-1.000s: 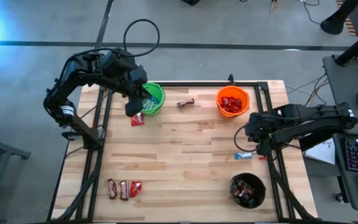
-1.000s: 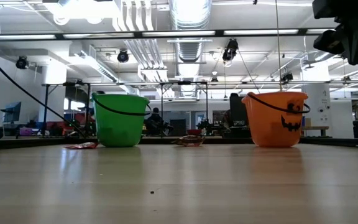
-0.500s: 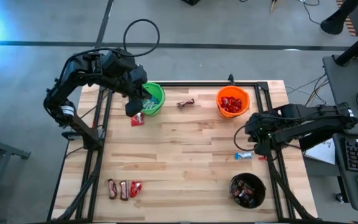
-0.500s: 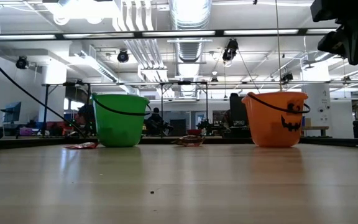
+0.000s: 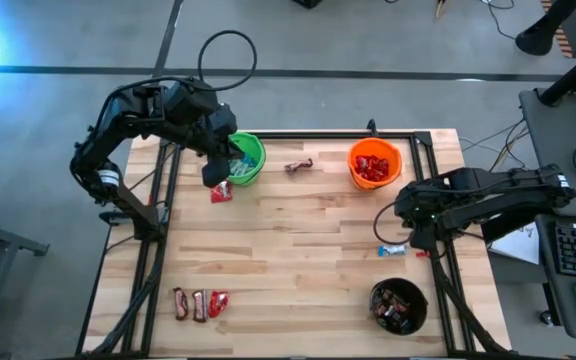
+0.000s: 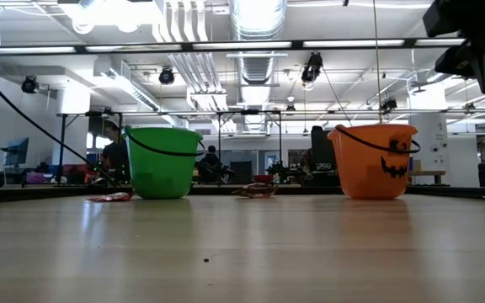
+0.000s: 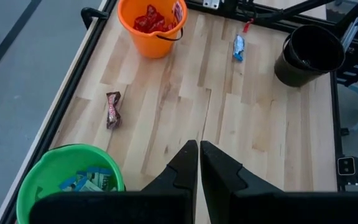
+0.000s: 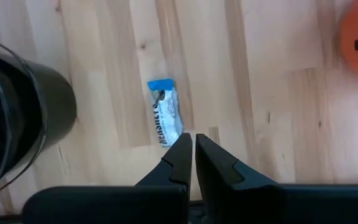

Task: Sort candy
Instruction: Put the white candy into the green bucket

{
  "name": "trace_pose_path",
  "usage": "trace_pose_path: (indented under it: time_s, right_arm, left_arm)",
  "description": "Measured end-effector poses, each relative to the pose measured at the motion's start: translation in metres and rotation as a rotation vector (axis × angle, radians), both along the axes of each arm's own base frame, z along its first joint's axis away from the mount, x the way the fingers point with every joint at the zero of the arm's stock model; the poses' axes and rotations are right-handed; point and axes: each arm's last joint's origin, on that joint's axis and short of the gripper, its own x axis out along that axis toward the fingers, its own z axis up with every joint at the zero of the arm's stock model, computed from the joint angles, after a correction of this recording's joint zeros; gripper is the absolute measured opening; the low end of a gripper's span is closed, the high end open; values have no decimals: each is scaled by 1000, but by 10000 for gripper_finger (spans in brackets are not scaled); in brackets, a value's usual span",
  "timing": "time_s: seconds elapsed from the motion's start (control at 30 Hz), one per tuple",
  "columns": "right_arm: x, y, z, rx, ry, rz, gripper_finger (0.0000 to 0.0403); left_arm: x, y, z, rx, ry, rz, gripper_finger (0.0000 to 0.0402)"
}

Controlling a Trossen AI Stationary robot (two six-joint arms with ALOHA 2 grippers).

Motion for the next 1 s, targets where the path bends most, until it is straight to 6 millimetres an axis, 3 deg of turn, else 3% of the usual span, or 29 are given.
trace_pose_path:
  time_s: [0.6, 1.0]
  right_arm:
    - [0, 0, 0, 10, 4, -87, 13]
    - [0, 0, 0, 20, 8, -112, 13]
  left_arm:
    - [1, 0, 1, -4, -16, 8, 1]
    - [10, 2, 12, 36, -159, -1, 1]
